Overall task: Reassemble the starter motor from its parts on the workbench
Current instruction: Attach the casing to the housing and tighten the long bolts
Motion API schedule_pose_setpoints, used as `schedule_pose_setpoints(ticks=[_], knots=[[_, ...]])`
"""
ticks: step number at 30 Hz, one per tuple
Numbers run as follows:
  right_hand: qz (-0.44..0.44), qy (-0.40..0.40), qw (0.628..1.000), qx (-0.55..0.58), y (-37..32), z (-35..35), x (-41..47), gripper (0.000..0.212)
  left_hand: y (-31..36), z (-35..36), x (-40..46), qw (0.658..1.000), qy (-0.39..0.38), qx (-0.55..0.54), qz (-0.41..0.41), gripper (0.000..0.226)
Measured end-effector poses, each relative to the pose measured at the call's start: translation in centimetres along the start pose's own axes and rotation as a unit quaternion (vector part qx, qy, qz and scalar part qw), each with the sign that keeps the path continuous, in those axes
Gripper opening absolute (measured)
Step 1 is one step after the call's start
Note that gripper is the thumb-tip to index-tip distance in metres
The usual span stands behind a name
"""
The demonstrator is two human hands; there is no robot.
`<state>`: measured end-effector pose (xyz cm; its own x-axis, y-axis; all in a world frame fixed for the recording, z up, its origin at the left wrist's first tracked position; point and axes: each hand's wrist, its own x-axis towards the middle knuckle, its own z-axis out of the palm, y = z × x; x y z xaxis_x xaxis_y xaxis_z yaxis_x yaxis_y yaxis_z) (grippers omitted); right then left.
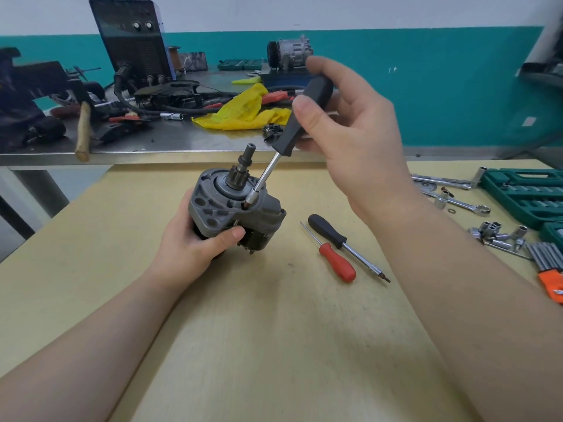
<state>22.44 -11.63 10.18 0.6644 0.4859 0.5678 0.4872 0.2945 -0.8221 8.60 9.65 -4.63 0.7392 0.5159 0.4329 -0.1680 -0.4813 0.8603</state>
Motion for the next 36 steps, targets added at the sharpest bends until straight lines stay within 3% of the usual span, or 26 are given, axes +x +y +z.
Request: schedule_pose_setpoints(ticks=[4, 9, 15, 19, 25, 29, 33, 36], knots=[[0.02, -0.03, 0.998, 0.049, -0.23, -0.22, -0.01, 0.051, 0.0, 0.01, -0.02, 1.0, -0.004, 0.003, -0.001, 0.084], [-0.008, 0.008, 1.0, -0.013, -0.17, -0.19, -0.12, 0.045, -0.1, -0.09, 0.1, 1.0, -0.005, -0.001, 0.001, 0.087], [0.021, -0.027, 0.995, 0.091, -0.21, -0.14, -0.09, 0.043, -0.07, -0.13, 0.13, 1.0, -0.012, -0.002, 0.003, 0.087], [-0.013, 0.008, 1.0, 0.013, -0.19, 0.0, -0.24, 0.039, -0.06, -0.15, 0.08, 1.0, -0.011, 0.003, 0.002, 0.086], [0.016, -0.037, 0.996, 0.076, -0.24, -0.07, -0.17, 0.055, 0.04, -0.08, 0.13, 1.0, -0.01, 0.01, 0.003, 0.085], [-0.024, 0.002, 1.0, 0.0, -0.16, 0.13, -0.43, 0.05, 0.07, -0.19, 0.11, 1.0, -0.007, 0.006, 0.002, 0.086], [0.001, -0.012, 0.997, 0.073, -0.03, 0.31, -0.41, 0.051, 0.1, -0.1, 0.03, 1.0, -0.007, 0.006, -0.002, 0.086], [-0.015, -0.012, 0.998, 0.052, -0.13, 0.21, -0.33, 0.053, 0.18, -0.06, 0.01, 1.0, -0.008, 0.004, 0.001, 0.085]])
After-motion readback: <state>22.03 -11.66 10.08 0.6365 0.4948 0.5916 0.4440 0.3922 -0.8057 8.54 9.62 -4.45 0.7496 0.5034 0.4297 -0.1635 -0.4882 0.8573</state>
